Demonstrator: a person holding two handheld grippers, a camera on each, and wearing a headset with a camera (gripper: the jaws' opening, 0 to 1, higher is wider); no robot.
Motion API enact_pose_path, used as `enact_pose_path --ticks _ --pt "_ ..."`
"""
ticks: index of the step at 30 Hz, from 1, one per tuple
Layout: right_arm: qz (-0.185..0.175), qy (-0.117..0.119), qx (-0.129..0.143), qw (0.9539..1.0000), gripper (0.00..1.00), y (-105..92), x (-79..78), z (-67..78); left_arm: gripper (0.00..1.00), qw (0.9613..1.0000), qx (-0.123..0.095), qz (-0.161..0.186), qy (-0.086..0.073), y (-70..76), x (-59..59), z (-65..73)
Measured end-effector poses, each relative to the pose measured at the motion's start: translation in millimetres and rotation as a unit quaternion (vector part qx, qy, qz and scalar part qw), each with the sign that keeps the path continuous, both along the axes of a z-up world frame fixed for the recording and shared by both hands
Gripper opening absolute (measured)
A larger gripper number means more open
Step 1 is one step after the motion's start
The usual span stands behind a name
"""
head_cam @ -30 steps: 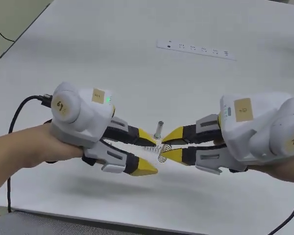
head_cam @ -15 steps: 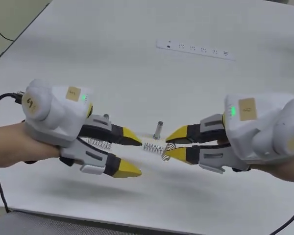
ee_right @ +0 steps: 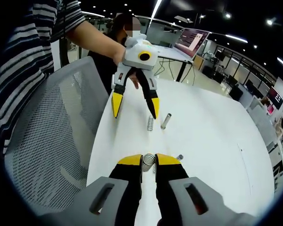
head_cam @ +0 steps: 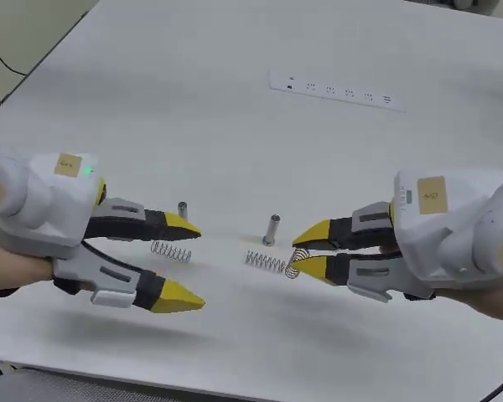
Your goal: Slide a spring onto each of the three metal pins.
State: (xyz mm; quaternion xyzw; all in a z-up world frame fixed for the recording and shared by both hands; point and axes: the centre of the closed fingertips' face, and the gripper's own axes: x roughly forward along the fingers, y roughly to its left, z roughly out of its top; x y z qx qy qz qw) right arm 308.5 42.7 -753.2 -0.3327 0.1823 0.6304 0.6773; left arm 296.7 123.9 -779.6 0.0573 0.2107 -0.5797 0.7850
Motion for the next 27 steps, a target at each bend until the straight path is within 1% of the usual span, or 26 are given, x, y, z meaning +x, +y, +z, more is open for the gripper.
enact_pose_path --ticks 1,2,3,6,9,13,15,19,21,24,27 --pt "-0.001 0.0 0.001 1.0 0.06 -0.3 0.3 0.4 0.5 1.0 0.0 0.002 0.001 2.0 -0.2 -0.4" --pt "-0.001 -0.001 0.0 1.0 0.06 -1.0 0.6 0.5 0.52 0.9999 -0.002 0.012 0.003 5.7 0.9 -0.6" --pt "-0.001 -0.002 -0.001 1.0 0.07 -1.5 1.0 0.4 0.53 0.9998 -0.004 0.019 0.002 7.8 2.4 -0.4" --pt "-0.003 -0.003 -0.002 1.0 0.06 -3.3 2.2 -0.2 0.63 0.9992 -0.006 0.04 0.004 16.2 6.1 -2.1" --pt "-0.006 -0.004 0.0 1.0 0.06 -4.2 3.4 0.4 0.71 0.9987 0.007 0.051 -0.001 24.3 8.7 -6.8" --pt "-0.011 -0.003 0.001 0.9999 0.06 -6.1 4.8 0.4 0.8 0.9973 0.005 0.073 0.001 33.1 12.8 -8.4" --pt "-0.012 -0.003 0.0 0.9999 0.06 -7.5 5.5 0.0 0.83 0.997 0.008 0.078 -0.001 36.4 13.7 -9.7" --pt "-0.016 -0.003 -0.002 0.9999 0.06 -10.6 6.4 -1.0 0.88 0.9956 0.012 0.093 0.0 43.2 16.5 -13.2" --pt "-0.016 -0.002 -0.004 0.9999 0.06 -11.6 6.7 -1.4 0.92 0.9949 0.013 0.1 -0.003 45.9 18.3 -14.6" --pt "-0.019 -0.002 -0.005 0.9998 0.06 -13.8 7.5 -1.9 0.96 0.9936 0.019 0.111 -0.005 51.1 20.3 -19.4" --pt "-0.024 -0.001 -0.005 0.9997 0.06 -16.9 9.6 -1.3 0.98 0.9927 0.019 0.119 -0.006 55.1 21.1 -20.9"
